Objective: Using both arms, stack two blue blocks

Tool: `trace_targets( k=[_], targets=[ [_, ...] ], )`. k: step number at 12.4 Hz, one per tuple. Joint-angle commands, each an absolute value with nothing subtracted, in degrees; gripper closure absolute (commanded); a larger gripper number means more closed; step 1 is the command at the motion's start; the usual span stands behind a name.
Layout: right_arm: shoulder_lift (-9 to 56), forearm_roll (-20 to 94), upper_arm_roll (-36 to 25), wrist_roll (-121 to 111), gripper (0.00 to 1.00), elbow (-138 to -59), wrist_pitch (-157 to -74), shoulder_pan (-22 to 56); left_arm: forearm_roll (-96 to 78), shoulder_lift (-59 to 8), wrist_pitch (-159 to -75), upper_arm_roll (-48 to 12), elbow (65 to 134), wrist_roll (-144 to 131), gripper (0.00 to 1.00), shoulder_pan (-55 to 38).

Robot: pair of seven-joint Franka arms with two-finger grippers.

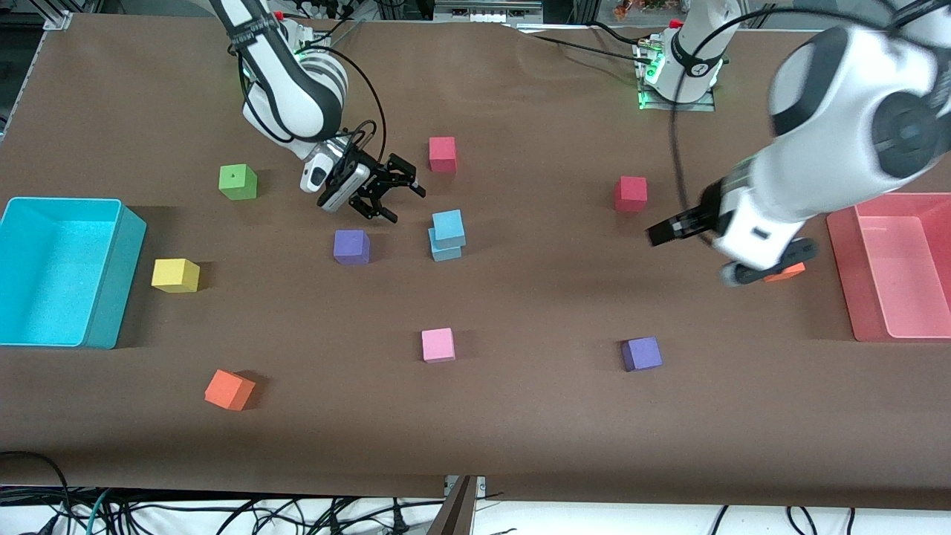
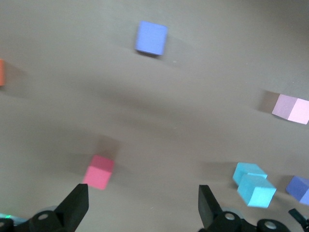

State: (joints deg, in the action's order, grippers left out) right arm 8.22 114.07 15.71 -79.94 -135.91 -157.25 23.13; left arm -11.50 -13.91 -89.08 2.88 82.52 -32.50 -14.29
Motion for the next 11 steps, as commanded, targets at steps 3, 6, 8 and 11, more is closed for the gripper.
trace_targets(
  k=[3,6,8,11],
  targets=[
    [0.36,99.28,17.05,-52.0,0.02,-138.16,-145.14,16.37,-2.83,-3.53,-87.98,1.93,90.52,-14.71,0.0,-5.73],
    [-2.45,71.47,16.53,-34.6,0.02,-136.5,-131.96,8.81,0.35,0.08,-87.98,1.93,92.63,-10.81,0.0,-4.22],
    [-4.21,53.96,12.85,-28.93,0.02,-135.79,-128.34,8.0,1.23,1.05,-86.85,1.93,92.81,-10.38,0.0,-4.04],
    [-4.48,29.85,4.94,-24.63,0.02,-134.04,-123.59,7.74,1.23,1.14,-86.4,1.93,92.81,-10.46,0.0,-4.04]
  ],
)
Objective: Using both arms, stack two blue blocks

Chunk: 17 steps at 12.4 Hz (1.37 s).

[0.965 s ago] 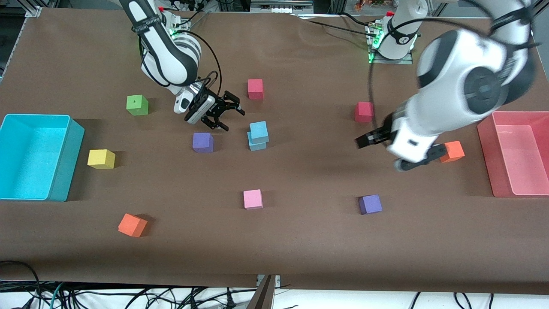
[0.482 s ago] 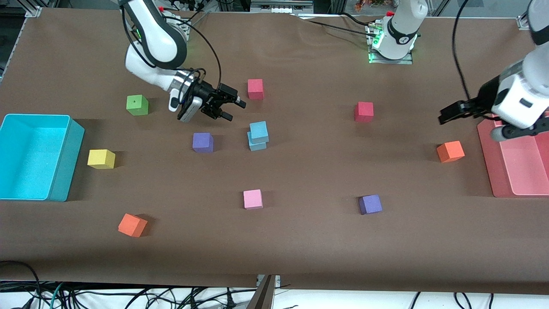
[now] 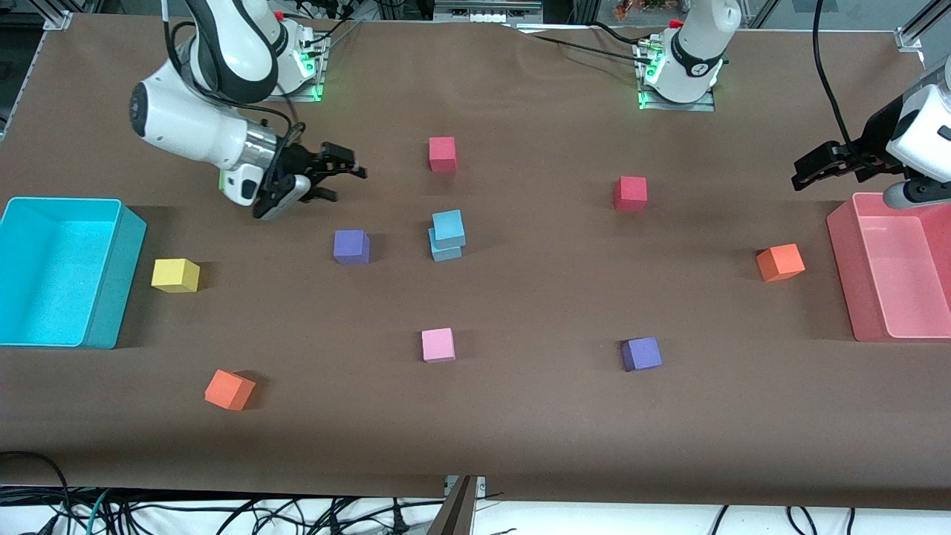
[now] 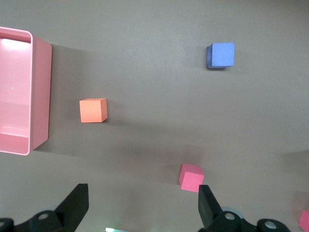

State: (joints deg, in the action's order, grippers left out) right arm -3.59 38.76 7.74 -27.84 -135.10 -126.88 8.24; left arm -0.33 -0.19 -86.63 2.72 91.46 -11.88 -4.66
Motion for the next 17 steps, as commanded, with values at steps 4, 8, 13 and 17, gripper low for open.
trace_targets(
  k=[4,8,13,17],
  targets=[
    [-3.78,5.75,1.14,-6.39,0.01,-120.02,-108.34,7.56,1.14,1.06,-86.48,1.93,92.73,-10.37,0.0,-4.13],
    [-0.18,0.02,1.49,-0.08,0.01,-97.26,-94.15,6.43,0.97,1.05,-86.57,1.85,93.16,-10.28,0.0,-4.04],
    [-1.49,-1.14,3.17,5.43,0.01,-93.08,-88.77,2.11,0.7,1.14,-86.84,1.85,93.6,-10.37,0.0,-4.04],
    [-1.32,-1.5,1.85,5.97,0.01,-94.21,-92.11,2.2,0.62,1.41,-86.92,1.85,94.04,-10.37,0.0,-4.04]
  ],
)
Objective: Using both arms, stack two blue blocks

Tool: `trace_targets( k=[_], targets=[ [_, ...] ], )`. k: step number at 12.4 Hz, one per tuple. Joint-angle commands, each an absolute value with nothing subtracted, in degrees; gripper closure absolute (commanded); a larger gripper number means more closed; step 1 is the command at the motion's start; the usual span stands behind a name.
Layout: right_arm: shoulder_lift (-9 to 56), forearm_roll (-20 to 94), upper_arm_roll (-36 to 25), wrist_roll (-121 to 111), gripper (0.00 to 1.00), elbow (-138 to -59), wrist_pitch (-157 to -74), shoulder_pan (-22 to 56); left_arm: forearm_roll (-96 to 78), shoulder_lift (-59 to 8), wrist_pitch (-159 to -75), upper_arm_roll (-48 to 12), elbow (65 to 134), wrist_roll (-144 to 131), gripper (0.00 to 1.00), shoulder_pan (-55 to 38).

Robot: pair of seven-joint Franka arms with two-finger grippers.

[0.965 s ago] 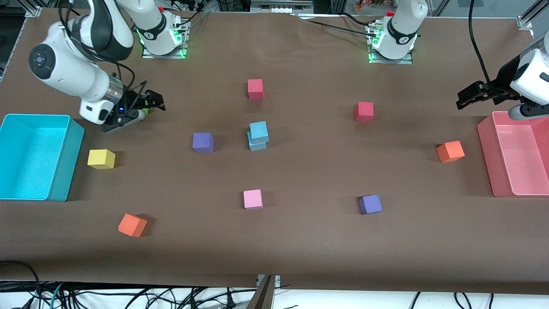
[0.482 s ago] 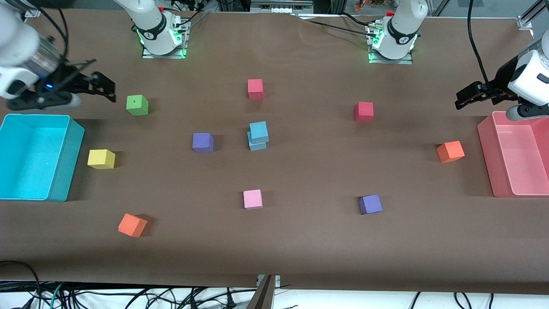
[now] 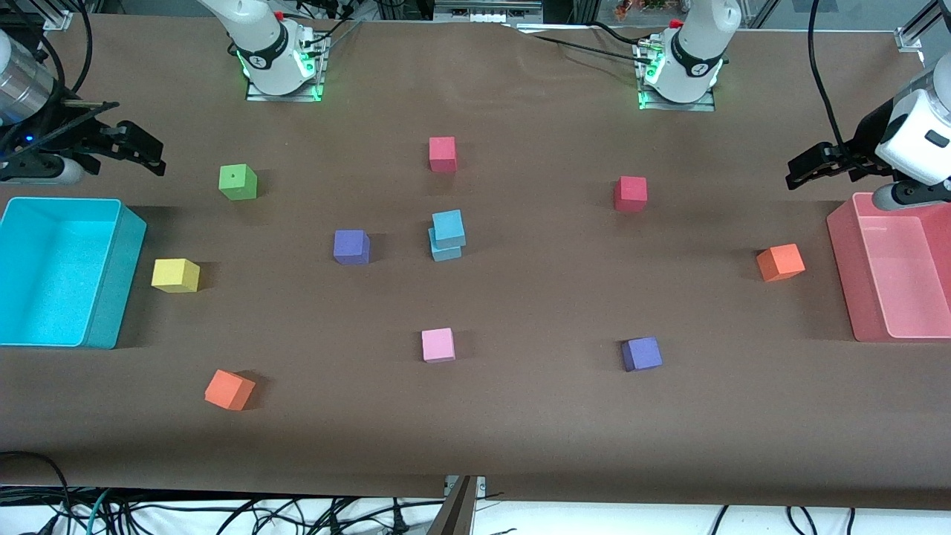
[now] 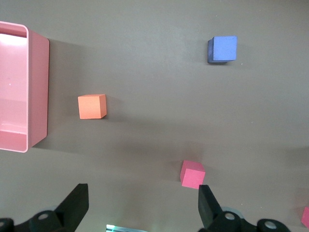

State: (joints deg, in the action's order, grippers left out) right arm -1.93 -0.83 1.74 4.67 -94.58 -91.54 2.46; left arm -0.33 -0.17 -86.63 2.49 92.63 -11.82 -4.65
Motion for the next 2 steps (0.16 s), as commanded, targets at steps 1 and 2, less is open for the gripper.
trace_targets(
  k=[1,2],
  targets=[
    [-1.41,-1.23,1.85,5.98,0.01,-94.48,-92.2,2.2,0.62,1.41,-86.92,1.85,94.04,-10.37,0.0,-4.04],
    [-1.41,-1.23,1.85,5.98,0.01,-94.48,-92.2,2.2,0.62,1.41,-86.92,1.85,94.04,-10.37,0.0,-4.04]
  ],
)
